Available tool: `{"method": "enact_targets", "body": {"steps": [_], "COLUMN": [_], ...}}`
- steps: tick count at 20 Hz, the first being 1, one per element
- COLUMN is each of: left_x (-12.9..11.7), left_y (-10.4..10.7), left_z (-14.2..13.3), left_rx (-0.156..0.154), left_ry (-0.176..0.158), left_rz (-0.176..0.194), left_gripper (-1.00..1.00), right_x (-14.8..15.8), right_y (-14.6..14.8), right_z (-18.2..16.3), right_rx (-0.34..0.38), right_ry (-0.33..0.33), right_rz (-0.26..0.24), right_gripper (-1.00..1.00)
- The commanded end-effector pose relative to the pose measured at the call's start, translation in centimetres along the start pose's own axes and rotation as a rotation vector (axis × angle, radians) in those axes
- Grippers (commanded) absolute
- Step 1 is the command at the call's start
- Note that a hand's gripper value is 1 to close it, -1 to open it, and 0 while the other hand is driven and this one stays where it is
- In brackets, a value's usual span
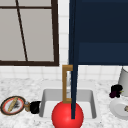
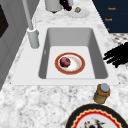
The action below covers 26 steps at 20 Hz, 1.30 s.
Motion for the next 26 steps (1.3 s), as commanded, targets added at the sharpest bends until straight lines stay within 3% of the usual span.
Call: {"method": "enact_targets", "body": {"steps": [1,7,10,15,26], "left_x": [0.0,0.0,0.0,0.0,0.0], "left_y": [0.0,0.0,0.0,0.0,0.0], "left_z": [0.0,0.0,0.0,0.0,0.0], "left_rx": [0.0,0.0,0.0,0.0,0.0], "left_ry": [0.0,0.0,0.0,0.0,0.0], "left_rz": [0.0,0.0,0.0,0.0,0.0], "left_gripper": [0.0,0.0,0.0,0.0,0.0], "right_x": [1.9,4.6,6.1,9.7,15.1], "right_y": [-1.7,-3.7,-4.6,-5.3,-5.4], "right_z": [0.8,3.7,3.2,2.7,10.0], "right_rx": [-0.05,-0.11,-0.137,-0.087,-0.14], "right_ry": [0.016,0.043,0.019,-0.009,-0.036], "right_rz": [-0.042,-0.029,-0.027,-0.013,-0.044], "right_gripper": [1.0,1.0,1.0,1.0,1.0]}}
